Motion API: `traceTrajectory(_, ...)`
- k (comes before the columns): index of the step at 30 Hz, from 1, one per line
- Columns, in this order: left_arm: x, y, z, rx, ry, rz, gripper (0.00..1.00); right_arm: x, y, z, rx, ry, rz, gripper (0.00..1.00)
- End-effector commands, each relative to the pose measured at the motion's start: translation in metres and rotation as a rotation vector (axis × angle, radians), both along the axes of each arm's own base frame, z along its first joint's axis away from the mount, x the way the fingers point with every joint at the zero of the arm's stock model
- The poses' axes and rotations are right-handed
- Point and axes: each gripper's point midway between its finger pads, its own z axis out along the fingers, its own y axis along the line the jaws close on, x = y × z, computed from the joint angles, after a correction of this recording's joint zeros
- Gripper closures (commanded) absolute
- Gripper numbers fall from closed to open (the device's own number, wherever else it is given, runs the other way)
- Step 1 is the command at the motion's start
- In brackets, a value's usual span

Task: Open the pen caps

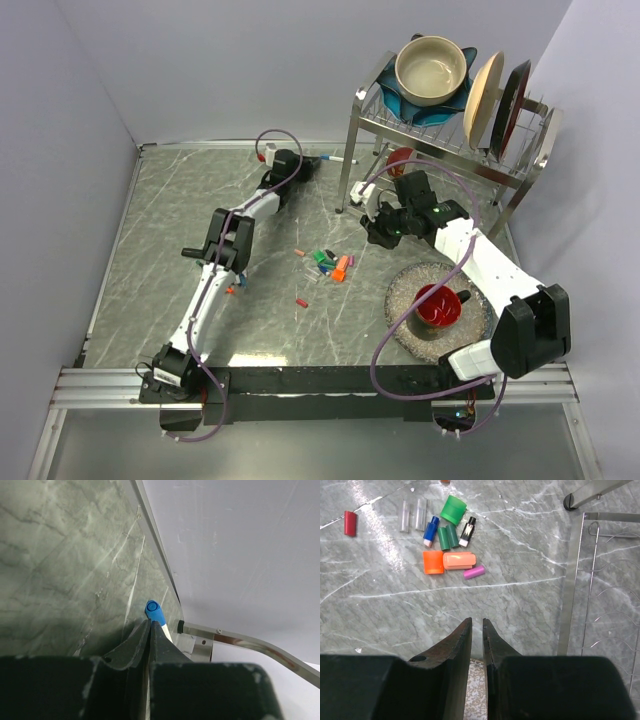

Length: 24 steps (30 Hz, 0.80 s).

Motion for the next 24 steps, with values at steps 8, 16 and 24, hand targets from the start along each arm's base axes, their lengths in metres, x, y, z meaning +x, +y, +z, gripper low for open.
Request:
traceTrajectory(8,-0.009,0.007,0.021,0.043,-0.012,-0.037,0.89,0.000,0.000,0.012,0.034,-0.042,0.002,0.77)
traceTrajectory(16,-0.032,0.032,0.093,0.115,-0.176,-0.103,0.74,-0.010,-0.001,0.012,0.016,-0.049,0.040,0.75)
traceTrajectory(24,-0.088,0.054,0.187,0.254,-0.343,-0.143,0.51,-0.025,0.004,0.014,-0.068,-0.073,0.077,0.74)
